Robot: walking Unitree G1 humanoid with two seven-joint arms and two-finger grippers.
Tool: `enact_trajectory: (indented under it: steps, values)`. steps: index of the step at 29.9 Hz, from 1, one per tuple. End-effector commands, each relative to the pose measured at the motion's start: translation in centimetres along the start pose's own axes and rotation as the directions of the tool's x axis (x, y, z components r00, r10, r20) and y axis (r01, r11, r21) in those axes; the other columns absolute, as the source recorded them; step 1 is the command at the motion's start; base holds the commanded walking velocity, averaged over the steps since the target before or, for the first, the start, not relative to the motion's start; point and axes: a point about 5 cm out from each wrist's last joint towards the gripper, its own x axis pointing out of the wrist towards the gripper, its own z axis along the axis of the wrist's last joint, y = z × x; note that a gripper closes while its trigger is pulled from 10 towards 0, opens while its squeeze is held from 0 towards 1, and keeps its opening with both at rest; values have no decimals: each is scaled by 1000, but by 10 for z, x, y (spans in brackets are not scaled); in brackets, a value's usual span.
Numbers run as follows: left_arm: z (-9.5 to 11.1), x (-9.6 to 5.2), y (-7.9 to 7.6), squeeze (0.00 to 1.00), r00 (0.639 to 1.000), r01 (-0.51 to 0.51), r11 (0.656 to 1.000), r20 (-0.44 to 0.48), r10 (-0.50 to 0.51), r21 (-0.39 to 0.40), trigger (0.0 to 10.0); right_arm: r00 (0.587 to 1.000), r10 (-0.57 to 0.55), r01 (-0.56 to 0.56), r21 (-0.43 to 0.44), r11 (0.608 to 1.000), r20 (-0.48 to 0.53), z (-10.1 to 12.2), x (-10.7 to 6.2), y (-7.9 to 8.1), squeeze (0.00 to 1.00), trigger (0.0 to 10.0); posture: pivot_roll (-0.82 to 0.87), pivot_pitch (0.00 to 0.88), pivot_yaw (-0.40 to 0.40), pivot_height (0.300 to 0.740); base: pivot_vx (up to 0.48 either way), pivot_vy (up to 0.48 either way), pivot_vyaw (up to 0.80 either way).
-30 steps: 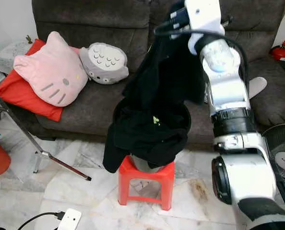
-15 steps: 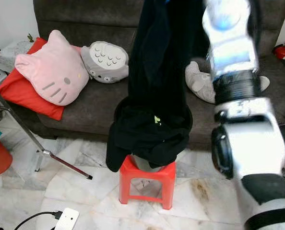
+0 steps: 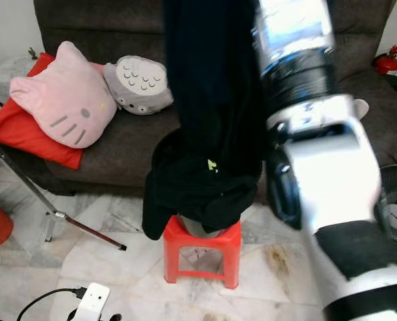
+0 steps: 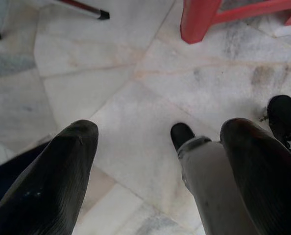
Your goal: Hang hanger
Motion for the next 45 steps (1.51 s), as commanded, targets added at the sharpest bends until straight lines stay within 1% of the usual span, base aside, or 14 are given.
enact_trajectory:
  steps: [1, 3, 5, 6, 8, 10, 13, 15, 16, 19, 23, 27, 37, 45]
  values:
    - [-12, -3, 1, 0, 999, -12, 1000, -39, 11, -8, 10000, 998, -2, 7, 85, 996, -58, -14, -14, 9, 0, 10000, -103, 0, 37, 740, 0, 0, 0]
    - [-13, -4, 1, 0, 999, -12, 1000, -42, 12, -10, 10000, 995, -5, 18, 132, 991, -95, -25, -29, 16, 0, 10000, -100, 0, 35, 740, 0, 0, 0]
    - [-16, -5, 2, 0, 999, -14, 1000, -46, 14, -14, 10000, 982, -46, 87, 219, 972, -184, -46, -62, 27, 0, 10000, -94, 0, 30, 740, 0, 0, 0]
    - [-16, -5, 2, 0, 999, -14, 1000, -46, 14, -14, 10000, 982, -46, 87, 219, 972, -184, -46, -62, 27, 0, 10000, -94, 0, 30, 740, 0, 0, 0]
    - [-18, -6, 4, 0, 999, -20, 999, -41, 19, -25, 10000, 950, -88, 177, 285, 942, -300, -64, -107, 42, 0, 10000, -88, 0, 25, 740, 0, 0, 0]
    - [-18, -6, 5, 0, 999, -22, 999, -39, 21, -28, 10000, 940, -95, 198, 297, 934, -327, -66, -119, 47, 0, 10000, -86, 0, 23, 740, 0, 0, 0]
    - [-20, -7, 7, 0, 999, -32, 999, -42, 31, -26, 10000, 934, -94, 195, 271, 942, -345, -59, -148, 63, 0, 10000, -84, 0, 24, 740, 0, 0, 0]
    - [-20, -7, 8, 0, 999, -33, 999, -43, 32, -25, 10000, 930, -97, 201, 270, 942, -354, -55, -154, 66, 0, 10000, -84, 0, 24, 740, 0, 0, 0]
    - [-22, -7, 9, 0, 998, -37, 999, -46, 36, -26, 10000, 917, -114, 211, 220, 952, -383, -54, -170, 70, 0, 10000, -76, 0, 21, 740, 0, 0, 0]
    - [-23, -8, 10, 0, 998, -41, 999, -47, 40, -28, 10000, 906, -119, 190, 141, 972, -406, -53, -187, 73, 0, 10000, -71, 0, 24, 740, 0, 0, 0]
    - [-28, -10, 13, 0, 998, -48, 999, -46, 47, -22, 10000, 779, -309, 385, 29, 922, -545, -62, -222, 56, 0, 10000, -59, 0, 18, 740, 0, 0, 0]
    - [-32, -12, 15, 0, 997, -58, 998, -49, 57, -19, 10000, 658, -406, 464, -83, 882, -634, -60, -257, 40, 0, 10000, -57, 0, 14, 740, 0, 0, 0]
    - [-35, -14, 14, 0, 998, -49, 999, -52, 48, -24, 10000, 560, -450, 486, -165, 858, -695, -61, -283, 35, 0, 10000, -66, 0, 19, 740, 0, 0, 0]
    - [-34, -13, 13, 0, 998, -48, 998, -46, 46, -32, 10000, 562, -445, 490, -152, 858, -697, -66, -274, 34, 0, 10000, -63, 0, 9, 740, -125, 0, 0]
